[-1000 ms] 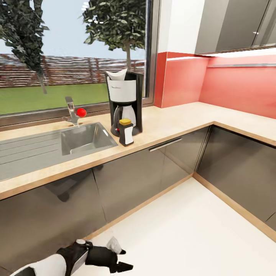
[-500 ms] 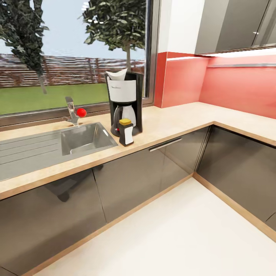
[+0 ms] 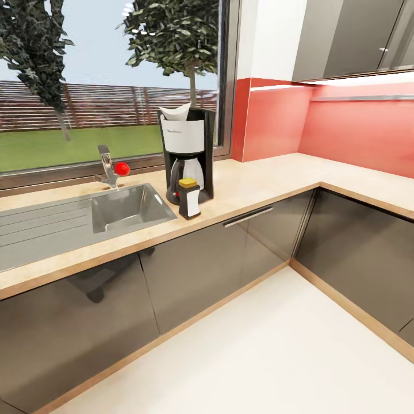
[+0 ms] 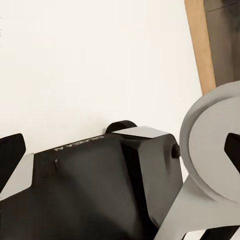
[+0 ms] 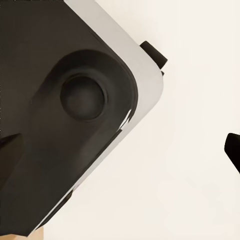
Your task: Set up a coffee station on the kitchen countertop: keep the coffee maker on the countertop, move the bottle of coffee from the kitchen shelf to the counter next to the coffee maker, place a paper coffee filter on top of the coffee maker, put the saucer next to the coffee maker with the coffee cup on the saucer, and place the electric kettle next to the coffee maker.
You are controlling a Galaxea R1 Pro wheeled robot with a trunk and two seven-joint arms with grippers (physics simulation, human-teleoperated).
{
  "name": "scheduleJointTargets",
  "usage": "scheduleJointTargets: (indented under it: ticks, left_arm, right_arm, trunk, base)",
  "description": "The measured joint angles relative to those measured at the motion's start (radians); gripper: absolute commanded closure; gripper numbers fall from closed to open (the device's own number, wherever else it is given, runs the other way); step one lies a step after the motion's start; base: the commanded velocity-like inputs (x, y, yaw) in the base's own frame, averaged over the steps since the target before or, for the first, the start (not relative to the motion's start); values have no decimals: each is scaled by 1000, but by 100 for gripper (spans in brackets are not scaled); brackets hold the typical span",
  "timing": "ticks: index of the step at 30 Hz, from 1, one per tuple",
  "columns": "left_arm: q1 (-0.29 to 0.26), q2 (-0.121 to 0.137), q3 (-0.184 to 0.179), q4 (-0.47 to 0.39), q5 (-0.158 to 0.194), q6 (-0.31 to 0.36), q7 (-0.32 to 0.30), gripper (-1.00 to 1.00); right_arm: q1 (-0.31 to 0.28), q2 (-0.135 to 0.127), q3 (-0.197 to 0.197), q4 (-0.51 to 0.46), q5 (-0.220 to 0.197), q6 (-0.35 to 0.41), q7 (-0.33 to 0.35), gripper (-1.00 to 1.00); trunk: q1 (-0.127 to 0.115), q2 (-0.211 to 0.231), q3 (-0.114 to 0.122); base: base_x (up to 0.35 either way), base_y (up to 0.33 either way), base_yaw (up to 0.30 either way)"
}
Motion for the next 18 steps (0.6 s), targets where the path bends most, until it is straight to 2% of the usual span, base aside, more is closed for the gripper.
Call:
scheduleJointTargets:
  ticks: [13, 18]
  left_arm:
    - [6, 4, 0, 0, 3, 1, 3, -100]
    - [19, 5, 4, 0, 10, 2, 4, -100]
  right_arm:
    - [0, 2, -2, 0, 1, 1, -1, -100]
    - [0, 3, -1, 0, 1, 1, -2, -100]
  trunk:
    - [0, 0, 0]
    - [0, 0, 0]
  base:
    - [0, 0, 2]
    - [0, 0, 126]
